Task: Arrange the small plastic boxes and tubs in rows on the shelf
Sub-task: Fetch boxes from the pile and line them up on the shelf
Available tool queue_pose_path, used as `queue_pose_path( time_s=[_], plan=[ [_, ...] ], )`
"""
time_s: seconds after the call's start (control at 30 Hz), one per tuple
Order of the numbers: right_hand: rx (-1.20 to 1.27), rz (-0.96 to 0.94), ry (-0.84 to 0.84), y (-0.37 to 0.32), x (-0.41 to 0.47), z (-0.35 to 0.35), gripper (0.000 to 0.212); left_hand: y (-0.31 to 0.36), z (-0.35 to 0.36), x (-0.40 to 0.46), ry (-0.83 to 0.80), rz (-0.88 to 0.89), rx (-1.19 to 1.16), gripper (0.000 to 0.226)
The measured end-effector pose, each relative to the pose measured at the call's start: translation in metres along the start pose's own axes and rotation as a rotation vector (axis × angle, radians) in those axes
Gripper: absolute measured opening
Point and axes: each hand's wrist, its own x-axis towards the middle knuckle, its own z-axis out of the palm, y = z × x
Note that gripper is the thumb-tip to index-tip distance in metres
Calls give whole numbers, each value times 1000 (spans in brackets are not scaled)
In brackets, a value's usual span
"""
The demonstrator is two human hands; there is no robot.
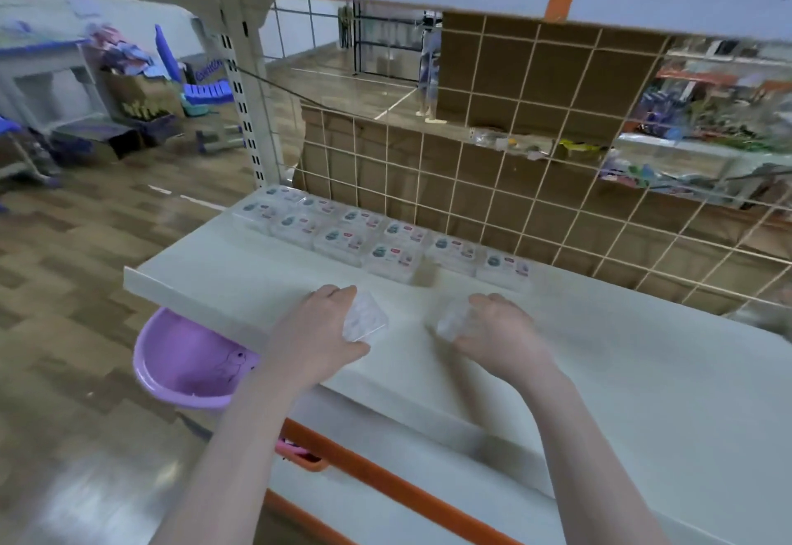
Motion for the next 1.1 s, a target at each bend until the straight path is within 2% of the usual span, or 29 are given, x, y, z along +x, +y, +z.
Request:
queue_pose_path(
  time_s=[0.27, 0.4, 0.6, 0.7, 0.8, 0.97, 1.1],
  plan=[
    [-64, -14, -58, -1, 17, 10, 41, -18, -4, 19, -34, -9, -36, 76],
    [-130, -31, -57, -8, 21, 10, 54, -25, -9, 28, -52, 29, -22, 78],
    [-176, -11, -55, -22, 33, 10, 52, -36, -21, 43, -37, 68, -23, 82],
    [-42, 14, -32, -30, 39, 6, 55, -43, -24, 47, -20, 70, -37, 81],
    [145, 7, 25, -39, 44, 4, 48, -48, -24, 51, -4, 71, -54, 77],
    [593, 49, 75, -37, 38, 1, 67, -51, -24, 58, -6, 87, -54, 77],
    [724, 39, 149, -27, 27, 5, 58, -50, -21, 61, -10, 92, -52, 76]
  ],
)
